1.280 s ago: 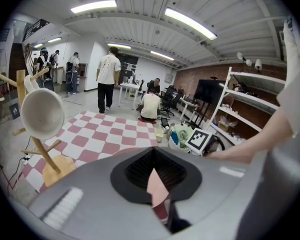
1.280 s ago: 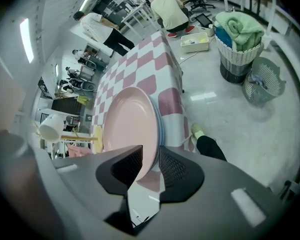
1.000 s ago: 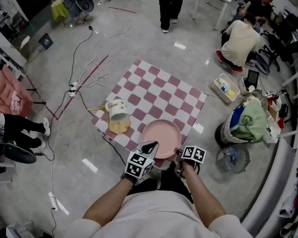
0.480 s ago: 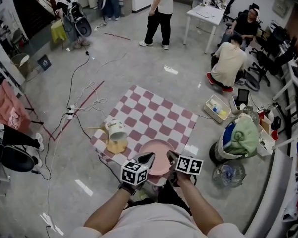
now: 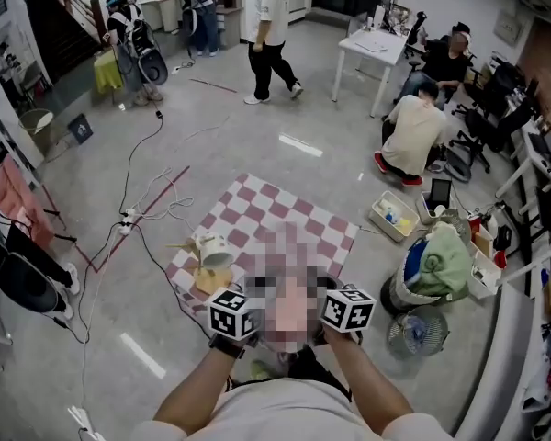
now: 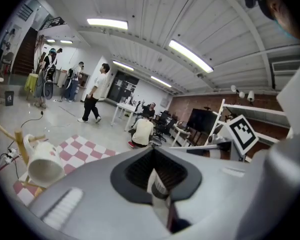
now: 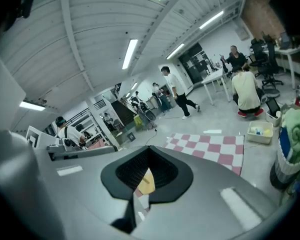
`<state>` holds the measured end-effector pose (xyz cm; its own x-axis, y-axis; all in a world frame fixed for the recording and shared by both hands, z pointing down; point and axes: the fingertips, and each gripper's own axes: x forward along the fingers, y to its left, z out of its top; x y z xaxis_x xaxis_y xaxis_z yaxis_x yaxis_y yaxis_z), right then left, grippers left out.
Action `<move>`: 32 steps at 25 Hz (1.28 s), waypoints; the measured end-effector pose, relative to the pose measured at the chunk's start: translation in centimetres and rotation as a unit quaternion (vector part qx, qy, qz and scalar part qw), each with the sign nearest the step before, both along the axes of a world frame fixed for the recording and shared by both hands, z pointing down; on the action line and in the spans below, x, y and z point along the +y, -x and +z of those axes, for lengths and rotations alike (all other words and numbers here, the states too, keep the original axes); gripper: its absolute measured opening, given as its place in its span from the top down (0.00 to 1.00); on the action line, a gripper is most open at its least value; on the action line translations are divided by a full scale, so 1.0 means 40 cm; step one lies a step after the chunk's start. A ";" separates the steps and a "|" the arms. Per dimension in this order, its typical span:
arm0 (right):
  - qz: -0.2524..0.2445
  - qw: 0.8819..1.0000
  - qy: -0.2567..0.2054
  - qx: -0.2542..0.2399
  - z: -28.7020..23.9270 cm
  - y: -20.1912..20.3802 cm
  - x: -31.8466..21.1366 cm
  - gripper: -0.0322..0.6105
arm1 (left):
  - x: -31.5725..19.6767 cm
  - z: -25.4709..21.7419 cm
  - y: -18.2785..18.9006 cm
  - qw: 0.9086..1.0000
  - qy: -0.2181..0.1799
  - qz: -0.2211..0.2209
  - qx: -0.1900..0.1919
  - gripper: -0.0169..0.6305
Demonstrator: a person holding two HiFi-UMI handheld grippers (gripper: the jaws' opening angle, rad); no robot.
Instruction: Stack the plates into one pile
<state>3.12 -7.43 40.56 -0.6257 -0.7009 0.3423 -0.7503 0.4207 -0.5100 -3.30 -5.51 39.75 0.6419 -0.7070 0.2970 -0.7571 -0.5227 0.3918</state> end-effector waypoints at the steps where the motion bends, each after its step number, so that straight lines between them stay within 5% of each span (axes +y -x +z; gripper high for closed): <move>1: -0.002 1.000 -0.015 0.002 -0.027 0.004 -0.003 0.94 | -0.003 -0.024 0.000 1.000 -0.011 0.001 0.001 0.96; 16: -0.017 0.978 -0.206 0.011 -0.409 0.045 -0.006 0.94 | -0.023 -0.346 0.029 0.990 -0.140 -0.008 0.011 0.96; 32: -0.032 0.972 -0.232 0.010 -0.461 0.080 0.016 0.94 | -0.007 -0.399 0.058 0.986 -0.166 -0.025 0.004 0.96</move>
<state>-0.06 -6.79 22.12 -0.6697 -0.7426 0.0111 -0.7228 0.6483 -0.2394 -5.61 -5.80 23.80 0.6057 -0.7947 0.0385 -0.7822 -0.5859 0.2121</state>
